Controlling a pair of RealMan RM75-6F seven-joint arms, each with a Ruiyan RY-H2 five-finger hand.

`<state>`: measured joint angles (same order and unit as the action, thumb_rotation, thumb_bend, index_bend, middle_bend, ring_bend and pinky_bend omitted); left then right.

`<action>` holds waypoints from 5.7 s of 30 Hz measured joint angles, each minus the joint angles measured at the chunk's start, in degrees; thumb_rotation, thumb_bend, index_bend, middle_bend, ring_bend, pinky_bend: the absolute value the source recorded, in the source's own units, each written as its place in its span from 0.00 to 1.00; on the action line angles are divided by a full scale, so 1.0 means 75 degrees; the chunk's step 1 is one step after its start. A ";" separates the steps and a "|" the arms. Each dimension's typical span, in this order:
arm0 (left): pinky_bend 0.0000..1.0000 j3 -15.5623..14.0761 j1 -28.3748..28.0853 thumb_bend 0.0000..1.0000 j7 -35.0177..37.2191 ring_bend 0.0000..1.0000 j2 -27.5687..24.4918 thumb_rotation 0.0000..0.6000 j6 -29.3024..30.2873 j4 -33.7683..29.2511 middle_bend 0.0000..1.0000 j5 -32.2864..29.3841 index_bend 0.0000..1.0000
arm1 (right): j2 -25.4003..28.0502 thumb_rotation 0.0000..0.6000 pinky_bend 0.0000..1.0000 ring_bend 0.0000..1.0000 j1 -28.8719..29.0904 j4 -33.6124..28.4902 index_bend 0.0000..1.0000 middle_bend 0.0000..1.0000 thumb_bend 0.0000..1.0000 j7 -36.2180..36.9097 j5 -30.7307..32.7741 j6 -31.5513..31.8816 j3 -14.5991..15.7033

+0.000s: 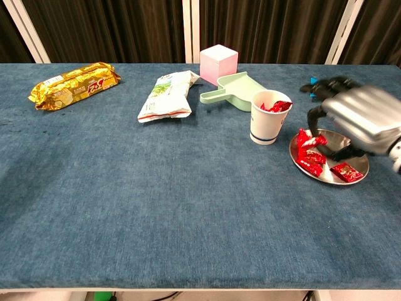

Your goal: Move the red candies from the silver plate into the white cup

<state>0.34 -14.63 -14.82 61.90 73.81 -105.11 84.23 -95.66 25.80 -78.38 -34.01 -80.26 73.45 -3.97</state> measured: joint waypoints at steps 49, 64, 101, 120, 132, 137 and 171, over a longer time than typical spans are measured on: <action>0.15 -0.0010 -0.0007 0.03 0.0020 0.00 -0.0017 1.00 0.0012 -0.0012 0.03 0.0044 0.11 | 0.0535 1.00 0.00 0.00 0.0876 -0.1139 0.41 0.07 0.36 -0.0568 0.0895 -0.0022 -0.0994; 0.15 -0.0041 0.0002 0.03 -0.0124 0.01 0.0009 1.00 0.0025 -0.0072 0.03 0.0088 0.11 | 0.0922 1.00 0.00 0.00 0.0015 -0.0090 0.31 0.02 0.36 0.0410 0.0839 -0.0260 0.0000; 0.15 -0.0018 -0.0010 0.03 -0.0063 0.01 -0.0004 1.00 -0.0005 -0.0033 0.03 0.0013 0.12 | -0.0168 1.00 0.00 0.00 0.0192 0.0952 0.42 0.02 0.37 0.0249 0.0708 -0.0963 -0.0030; 0.15 -0.0008 -0.0040 0.03 -0.0061 0.01 0.0006 1.00 -0.0063 -0.0020 0.03 -0.0034 0.12 | -0.0174 1.00 0.00 0.00 0.0117 0.0943 0.60 0.05 0.42 0.0142 0.0742 -0.0914 -0.0086; 0.15 -0.0013 -0.0024 0.03 -0.0028 0.00 -0.0017 1.00 -0.0025 -0.0029 0.03 -0.0005 0.12 | 0.0234 1.00 0.00 0.00 0.0072 0.0235 0.65 0.06 0.43 0.0383 0.0338 -0.0257 -0.0329; 0.15 -0.0024 -0.0022 0.03 -0.0056 0.01 -0.0007 1.00 -0.0012 -0.0040 0.03 0.0030 0.12 | 0.0515 1.00 0.00 0.00 0.0240 -0.0510 0.65 0.06 0.43 0.0395 0.0154 0.0036 -0.0797; 0.15 -0.0016 -0.0016 0.03 0.0012 0.01 -0.0024 1.00 -0.0006 -0.0021 0.03 0.0032 0.12 | -0.0376 1.00 0.00 0.00 0.1632 -0.0355 0.44 0.05 0.40 -0.1287 0.1583 -0.0774 -0.1379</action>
<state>0.22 -14.75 -14.73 61.71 73.76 -105.27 84.47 -98.48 38.05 -81.04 -43.66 -68.39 67.64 -14.31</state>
